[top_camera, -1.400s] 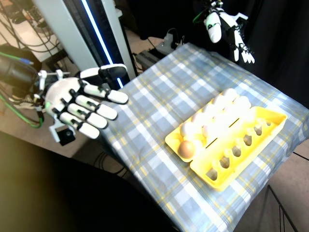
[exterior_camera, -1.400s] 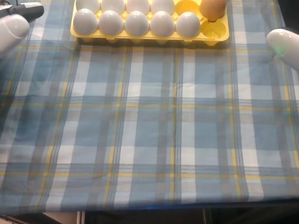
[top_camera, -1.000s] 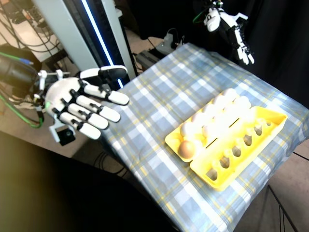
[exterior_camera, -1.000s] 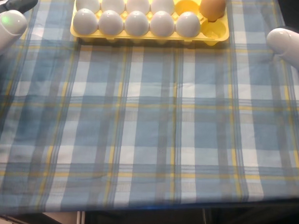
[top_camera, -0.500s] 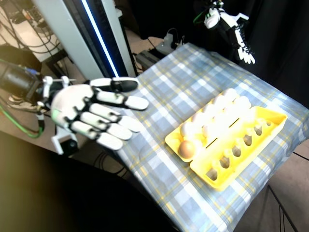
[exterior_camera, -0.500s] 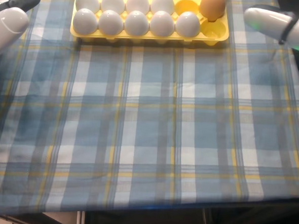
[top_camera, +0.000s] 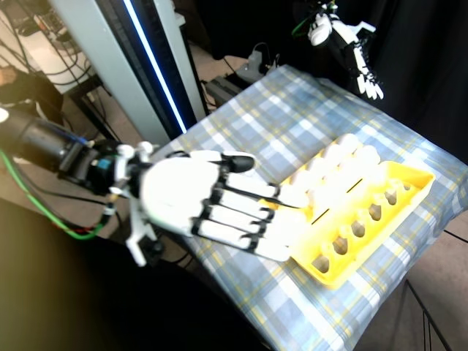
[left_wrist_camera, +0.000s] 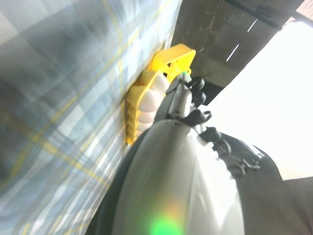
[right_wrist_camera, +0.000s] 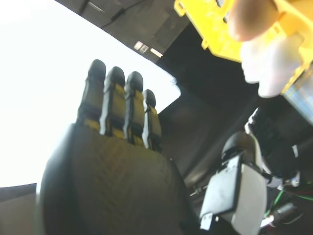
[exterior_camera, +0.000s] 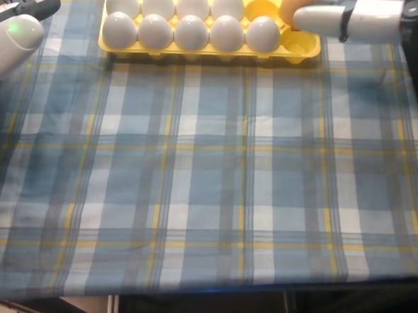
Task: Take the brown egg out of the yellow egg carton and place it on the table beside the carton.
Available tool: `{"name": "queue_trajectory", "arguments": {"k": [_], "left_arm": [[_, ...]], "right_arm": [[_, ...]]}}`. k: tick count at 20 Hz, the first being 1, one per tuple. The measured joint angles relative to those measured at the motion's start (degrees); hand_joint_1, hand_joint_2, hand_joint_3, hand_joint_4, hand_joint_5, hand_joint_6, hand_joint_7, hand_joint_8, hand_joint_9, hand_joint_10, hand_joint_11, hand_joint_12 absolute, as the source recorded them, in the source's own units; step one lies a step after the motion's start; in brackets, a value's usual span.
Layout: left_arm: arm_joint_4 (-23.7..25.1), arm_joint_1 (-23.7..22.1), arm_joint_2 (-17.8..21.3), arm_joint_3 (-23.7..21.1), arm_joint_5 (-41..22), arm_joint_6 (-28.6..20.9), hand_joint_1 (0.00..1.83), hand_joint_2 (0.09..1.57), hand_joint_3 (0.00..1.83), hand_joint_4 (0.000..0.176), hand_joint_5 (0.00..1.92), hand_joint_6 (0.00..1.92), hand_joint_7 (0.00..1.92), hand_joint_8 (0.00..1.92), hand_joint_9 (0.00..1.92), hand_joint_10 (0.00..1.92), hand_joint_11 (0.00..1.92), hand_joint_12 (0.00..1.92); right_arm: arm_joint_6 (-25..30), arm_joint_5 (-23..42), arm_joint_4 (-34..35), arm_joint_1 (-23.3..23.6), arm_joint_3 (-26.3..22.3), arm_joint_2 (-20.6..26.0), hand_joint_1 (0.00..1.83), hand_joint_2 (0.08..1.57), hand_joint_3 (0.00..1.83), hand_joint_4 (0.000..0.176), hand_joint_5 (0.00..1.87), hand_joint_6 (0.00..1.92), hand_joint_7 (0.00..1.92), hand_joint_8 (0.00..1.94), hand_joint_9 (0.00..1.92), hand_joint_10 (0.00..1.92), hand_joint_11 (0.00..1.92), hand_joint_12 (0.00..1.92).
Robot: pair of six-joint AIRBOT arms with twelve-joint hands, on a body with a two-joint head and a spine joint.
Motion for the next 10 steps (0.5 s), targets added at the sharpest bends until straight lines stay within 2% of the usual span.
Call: {"name": "queue_trajectory", "arguments": {"k": [5, 7, 9, 10], "left_arm": [[0.07, 0.0, -0.07, 0.17, 0.0, 0.0, 0.0, 1.01, 0.0, 0.003, 0.36, 0.01, 0.24, 0.0, 0.13, 0.0, 0.0, 0.0], [0.02, 0.0, -0.09, 0.17, 0.0, 0.0, 0.0, 1.02, 0.0, 0.007, 0.36, 0.01, 0.24, 0.0, 0.13, 0.0, 0.0, 0.0], [-0.09, 0.0, -0.15, 0.17, 0.02, 0.0, 0.0, 1.02, 0.01, 0.008, 0.36, 0.01, 0.24, 0.0, 0.13, 0.0, 0.0, 0.0], [-0.13, 0.0, -0.26, 0.17, -0.07, 0.0, 0.0, 1.03, 0.01, 0.012, 0.36, 0.01, 0.25, 0.0, 0.13, 0.0, 0.0, 0.0]], "right_arm": [[-0.02, -4.76, -1.57, 1.18, 1.9, -1.16, 0.29, 1.0, 0.02, 0.041, 0.42, 0.01, 0.37, 0.01, 0.12, 0.0, 0.0, 0.0], [-0.46, -6.34, -2.69, 2.16, 2.69, -1.49, 0.32, 1.05, 0.01, 0.024, 0.45, 0.01, 0.43, 0.01, 0.15, 0.01, 0.0, 0.0], [-0.66, -7.93, -3.48, 2.75, 3.63, -2.08, 0.37, 1.07, 0.01, 0.021, 0.47, 0.01, 0.45, 0.01, 0.17, 0.01, 0.0, 0.0], [-0.66, -8.37, -3.67, 2.86, 3.91, -2.27, 0.38, 1.08, 0.01, 0.029, 0.49, 0.01, 0.46, 0.01, 0.17, 0.01, 0.0, 0.0]]}}
